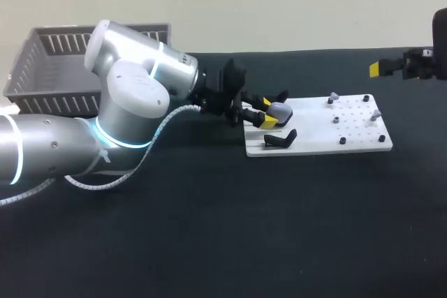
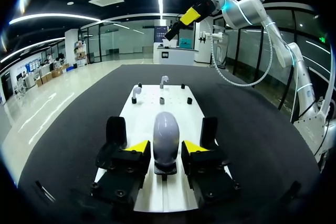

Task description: Pick up each earbud case from the left stands, insert the matching earbuds, close the lid, and place the case in the box.

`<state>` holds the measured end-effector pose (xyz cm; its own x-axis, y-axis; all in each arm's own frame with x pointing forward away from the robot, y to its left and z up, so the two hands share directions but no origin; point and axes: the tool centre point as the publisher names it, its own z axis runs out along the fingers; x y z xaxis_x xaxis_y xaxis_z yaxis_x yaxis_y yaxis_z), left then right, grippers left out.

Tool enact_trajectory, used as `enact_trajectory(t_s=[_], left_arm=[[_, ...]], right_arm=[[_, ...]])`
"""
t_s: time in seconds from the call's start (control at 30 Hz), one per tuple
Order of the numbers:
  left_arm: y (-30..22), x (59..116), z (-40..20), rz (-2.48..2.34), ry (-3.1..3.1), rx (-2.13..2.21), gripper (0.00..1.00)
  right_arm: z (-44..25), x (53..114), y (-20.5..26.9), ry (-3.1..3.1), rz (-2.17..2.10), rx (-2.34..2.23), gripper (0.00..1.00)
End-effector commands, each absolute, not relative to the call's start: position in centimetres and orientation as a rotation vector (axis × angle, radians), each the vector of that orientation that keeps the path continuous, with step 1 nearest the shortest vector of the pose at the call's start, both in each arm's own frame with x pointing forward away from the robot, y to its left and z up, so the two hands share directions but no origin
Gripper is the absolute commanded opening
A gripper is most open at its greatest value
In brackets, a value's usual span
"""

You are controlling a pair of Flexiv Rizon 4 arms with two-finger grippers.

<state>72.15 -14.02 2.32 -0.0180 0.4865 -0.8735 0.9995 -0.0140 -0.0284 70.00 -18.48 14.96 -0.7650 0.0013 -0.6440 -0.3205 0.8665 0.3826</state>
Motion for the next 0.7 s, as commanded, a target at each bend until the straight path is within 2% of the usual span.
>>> enact_trajectory(t_s=[0.03,0.07,0.1,0.2,0.7], left_arm=[[-14.2,72.3,2.1,-0.958,1.582,1.577,0.36],[-14.3,72.3,2.1,-0.959,1.581,1.578,0.25],[-14.3,72.3,2.1,-0.958,1.583,1.577,0.10],[-14.3,72.3,2.2,-0.956,1.584,1.577,0.00],[-13.2,70.8,4.9,-0.950,1.487,1.523,0.00]], right_arm=[[15.0,70.0,-18.5,2.373,0.633,-0.230,1.00],[15.0,70.0,-18.5,2.373,0.633,-0.230,1.00],[15.0,70.0,-18.5,2.373,0.633,-0.230,1.00],[15.0,70.0,-18.5,2.373,0.633,-0.230,1.00],[15.0,70.0,-18.5,2.373,0.633,-0.230,1.00]])
